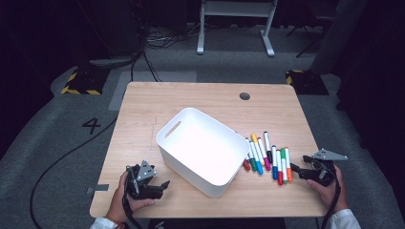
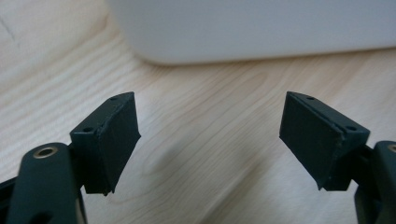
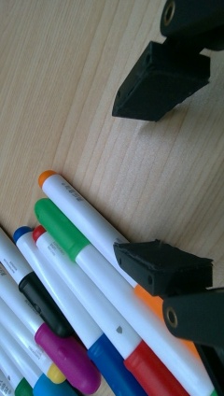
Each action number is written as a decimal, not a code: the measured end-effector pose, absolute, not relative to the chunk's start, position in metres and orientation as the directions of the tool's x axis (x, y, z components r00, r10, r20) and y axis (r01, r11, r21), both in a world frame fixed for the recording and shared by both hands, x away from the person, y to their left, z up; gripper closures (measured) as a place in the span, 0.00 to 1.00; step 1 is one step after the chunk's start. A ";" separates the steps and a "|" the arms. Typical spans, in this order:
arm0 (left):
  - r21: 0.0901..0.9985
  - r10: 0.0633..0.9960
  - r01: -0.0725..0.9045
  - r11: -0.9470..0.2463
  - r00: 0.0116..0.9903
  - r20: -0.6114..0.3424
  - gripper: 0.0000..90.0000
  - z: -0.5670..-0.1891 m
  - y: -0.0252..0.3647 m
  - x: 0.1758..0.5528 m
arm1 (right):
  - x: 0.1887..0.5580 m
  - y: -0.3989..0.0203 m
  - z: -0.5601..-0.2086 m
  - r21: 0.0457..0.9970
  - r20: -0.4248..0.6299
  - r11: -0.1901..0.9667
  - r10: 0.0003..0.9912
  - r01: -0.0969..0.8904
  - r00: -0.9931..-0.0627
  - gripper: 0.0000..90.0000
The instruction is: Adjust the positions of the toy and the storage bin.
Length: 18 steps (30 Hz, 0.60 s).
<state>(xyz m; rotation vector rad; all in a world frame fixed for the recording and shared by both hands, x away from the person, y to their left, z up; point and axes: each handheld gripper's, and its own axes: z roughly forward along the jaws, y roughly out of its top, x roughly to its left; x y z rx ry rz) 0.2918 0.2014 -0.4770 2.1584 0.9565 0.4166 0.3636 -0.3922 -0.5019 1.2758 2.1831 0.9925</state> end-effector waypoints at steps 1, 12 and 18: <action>0.733 0.731 0.495 -0.467 0.682 0.006 0.23 -0.473 0.200 0.291 | 0.364 -0.392 -0.502 0.755 -0.004 0.324 0.872 0.570 -0.490 0.32; 0.836 0.652 0.323 -0.443 0.756 0.053 0.26 -0.423 0.192 0.290 | 0.364 -0.393 -0.502 0.753 -0.011 0.332 0.870 0.568 -0.493 0.32; 0.871 0.585 0.246 -0.426 0.809 0.058 0.27 -0.401 0.183 0.289 | 0.364 -0.392 -0.502 0.754 -0.006 0.325 0.872 0.570 -0.489 0.32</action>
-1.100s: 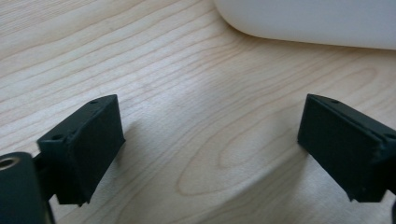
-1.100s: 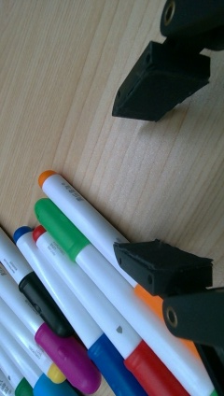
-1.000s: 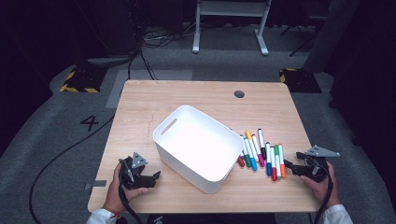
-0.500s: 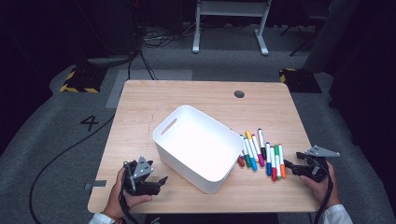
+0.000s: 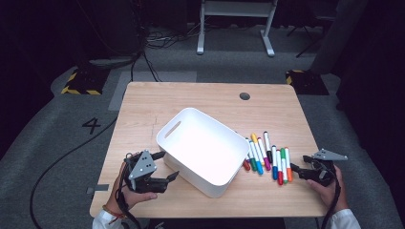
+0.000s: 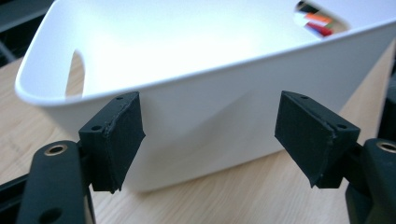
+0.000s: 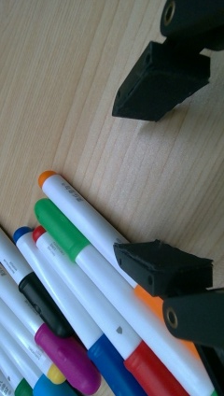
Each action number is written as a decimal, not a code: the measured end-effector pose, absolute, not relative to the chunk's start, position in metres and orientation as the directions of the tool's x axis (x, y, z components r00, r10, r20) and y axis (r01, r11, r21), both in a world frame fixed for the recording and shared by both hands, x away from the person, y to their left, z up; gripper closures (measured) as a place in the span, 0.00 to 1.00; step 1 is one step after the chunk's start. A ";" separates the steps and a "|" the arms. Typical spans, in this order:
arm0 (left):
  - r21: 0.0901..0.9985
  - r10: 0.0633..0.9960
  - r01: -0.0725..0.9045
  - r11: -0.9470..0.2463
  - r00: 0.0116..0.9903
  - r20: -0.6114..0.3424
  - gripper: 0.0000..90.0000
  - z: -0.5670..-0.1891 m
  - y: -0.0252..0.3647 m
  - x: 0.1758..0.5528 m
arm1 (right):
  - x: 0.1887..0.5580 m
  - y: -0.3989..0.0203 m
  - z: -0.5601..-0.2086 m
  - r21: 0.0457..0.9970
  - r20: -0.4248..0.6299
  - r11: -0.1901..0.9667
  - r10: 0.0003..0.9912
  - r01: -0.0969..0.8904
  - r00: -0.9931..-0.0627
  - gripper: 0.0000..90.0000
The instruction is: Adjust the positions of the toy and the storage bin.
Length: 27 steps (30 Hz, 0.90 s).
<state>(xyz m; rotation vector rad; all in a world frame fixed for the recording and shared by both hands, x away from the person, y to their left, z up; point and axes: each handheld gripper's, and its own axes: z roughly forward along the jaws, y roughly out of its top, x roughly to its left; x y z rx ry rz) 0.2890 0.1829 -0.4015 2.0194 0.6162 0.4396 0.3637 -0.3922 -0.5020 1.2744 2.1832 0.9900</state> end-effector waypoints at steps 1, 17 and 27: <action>0.871 0.585 0.246 -0.426 0.809 0.058 0.27 -0.401 0.183 0.289 | 0.364 -0.392 -0.502 0.754 -0.006 0.325 0.872 0.570 -0.489 0.32; 0.837 0.389 0.099 -0.539 0.910 0.143 0.29 -0.387 0.142 0.307 | 0.364 -0.392 -0.502 0.755 -0.004 0.323 0.872 0.571 -0.489 0.32; 0.731 0.176 0.034 -0.682 0.977 0.118 0.47 -0.390 0.127 0.323 | 0.363 -0.392 -0.502 0.755 -0.004 0.323 0.872 0.570 -0.489 0.32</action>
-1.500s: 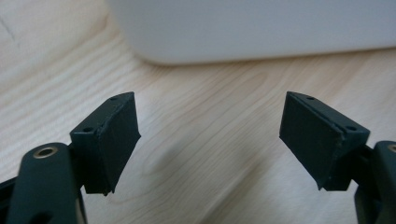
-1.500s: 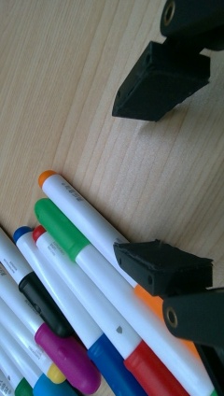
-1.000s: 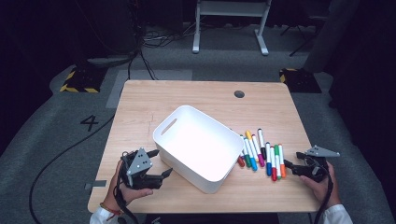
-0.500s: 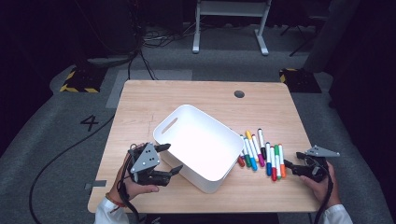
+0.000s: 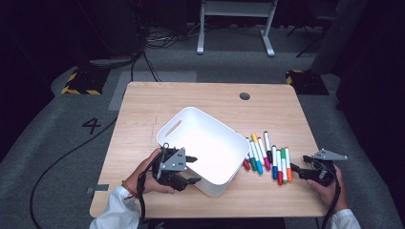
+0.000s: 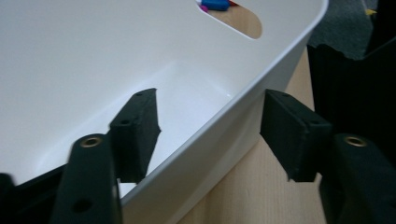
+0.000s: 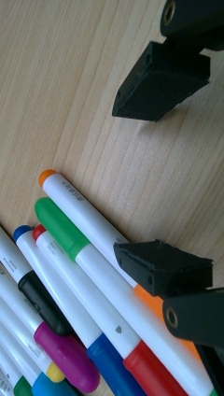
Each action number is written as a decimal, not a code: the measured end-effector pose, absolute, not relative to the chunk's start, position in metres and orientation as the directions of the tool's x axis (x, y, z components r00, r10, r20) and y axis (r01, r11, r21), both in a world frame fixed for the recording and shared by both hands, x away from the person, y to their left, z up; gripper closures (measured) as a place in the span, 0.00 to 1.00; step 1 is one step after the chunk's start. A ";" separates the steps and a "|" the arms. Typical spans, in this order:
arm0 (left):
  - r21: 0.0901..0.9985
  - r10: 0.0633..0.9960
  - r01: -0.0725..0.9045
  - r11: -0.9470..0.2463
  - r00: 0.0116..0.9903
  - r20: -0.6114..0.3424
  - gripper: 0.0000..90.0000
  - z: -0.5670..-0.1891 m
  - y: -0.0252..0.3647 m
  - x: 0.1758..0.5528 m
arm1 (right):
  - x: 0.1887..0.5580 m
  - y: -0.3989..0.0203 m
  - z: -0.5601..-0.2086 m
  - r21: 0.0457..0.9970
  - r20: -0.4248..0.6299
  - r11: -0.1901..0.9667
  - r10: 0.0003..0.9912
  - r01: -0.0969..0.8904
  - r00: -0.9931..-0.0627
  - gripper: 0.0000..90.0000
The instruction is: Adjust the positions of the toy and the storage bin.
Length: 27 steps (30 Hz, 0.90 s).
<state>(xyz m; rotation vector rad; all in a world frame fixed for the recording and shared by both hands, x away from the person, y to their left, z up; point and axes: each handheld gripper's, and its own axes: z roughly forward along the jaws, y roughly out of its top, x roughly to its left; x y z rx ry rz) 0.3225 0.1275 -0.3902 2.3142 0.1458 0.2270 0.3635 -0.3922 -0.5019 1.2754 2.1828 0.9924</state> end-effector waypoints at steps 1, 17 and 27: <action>0.721 0.171 0.029 -0.692 0.977 0.124 0.52 -0.390 0.127 0.323 | 0.363 -0.392 -0.502 0.755 -0.004 0.323 0.872 0.570 -0.490 0.32; 0.719 0.202 0.027 -0.695 0.966 0.159 0.68 -0.390 0.144 0.323 | 0.363 -0.392 -0.502 0.755 -0.004 0.324 0.872 0.570 -0.490 0.32; 0.724 0.316 0.109 -0.682 0.936 0.156 0.76 -0.394 0.159 0.331 | 0.364 -0.392 -0.502 0.753 -0.012 0.330 0.871 0.568 -0.491 0.32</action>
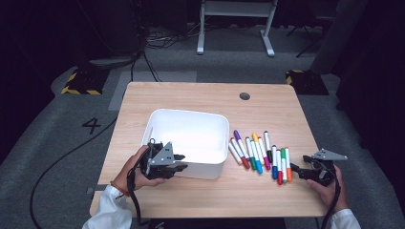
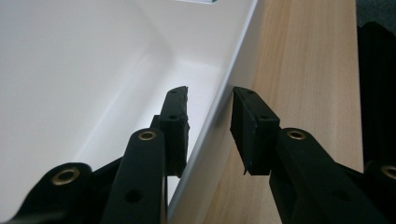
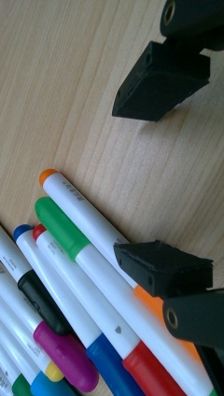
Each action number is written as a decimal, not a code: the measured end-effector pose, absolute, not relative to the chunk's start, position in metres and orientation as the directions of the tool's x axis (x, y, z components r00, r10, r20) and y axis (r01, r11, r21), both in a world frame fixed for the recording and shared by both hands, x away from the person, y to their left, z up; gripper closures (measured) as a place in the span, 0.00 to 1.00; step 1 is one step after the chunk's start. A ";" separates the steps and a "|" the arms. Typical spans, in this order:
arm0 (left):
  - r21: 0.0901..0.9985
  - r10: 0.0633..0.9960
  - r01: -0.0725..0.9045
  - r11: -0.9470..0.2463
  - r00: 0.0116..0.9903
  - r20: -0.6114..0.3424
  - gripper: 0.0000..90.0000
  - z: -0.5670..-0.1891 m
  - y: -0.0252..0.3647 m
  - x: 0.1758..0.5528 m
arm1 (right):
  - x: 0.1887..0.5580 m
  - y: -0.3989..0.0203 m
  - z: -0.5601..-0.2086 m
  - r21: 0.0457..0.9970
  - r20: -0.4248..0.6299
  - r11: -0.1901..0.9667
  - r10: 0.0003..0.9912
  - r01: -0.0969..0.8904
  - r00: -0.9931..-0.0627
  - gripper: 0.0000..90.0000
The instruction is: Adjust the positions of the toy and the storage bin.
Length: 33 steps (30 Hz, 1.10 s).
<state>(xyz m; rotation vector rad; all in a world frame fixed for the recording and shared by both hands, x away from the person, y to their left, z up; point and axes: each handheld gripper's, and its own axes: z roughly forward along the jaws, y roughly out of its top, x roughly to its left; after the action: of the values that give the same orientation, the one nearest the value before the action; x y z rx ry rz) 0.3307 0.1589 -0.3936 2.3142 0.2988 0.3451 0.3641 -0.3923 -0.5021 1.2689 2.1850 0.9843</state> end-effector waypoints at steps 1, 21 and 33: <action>0.734 0.319 0.106 -0.671 0.934 0.158 0.76 -0.394 0.159 0.333 | 0.364 -0.392 -0.502 0.753 -0.012 0.330 0.871 0.568 -0.491 0.32; 0.763 0.350 0.110 -0.637 0.923 0.158 0.82 -0.394 0.134 0.366 | 0.365 -0.392 -0.502 0.753 -0.007 0.325 0.873 0.572 -0.488 0.32; 0.778 0.305 0.100 -0.621 0.945 0.121 0.82 -0.394 0.116 0.388 | 0.375 -0.387 -0.501 0.749 -0.013 0.325 0.878 0.577 -0.479 0.32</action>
<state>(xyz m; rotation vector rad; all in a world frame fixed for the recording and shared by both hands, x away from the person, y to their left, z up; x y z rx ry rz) 0.3877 0.1155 -0.3941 2.2351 0.2845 0.3045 0.3751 -0.3866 -0.5011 1.2842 2.1777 0.9721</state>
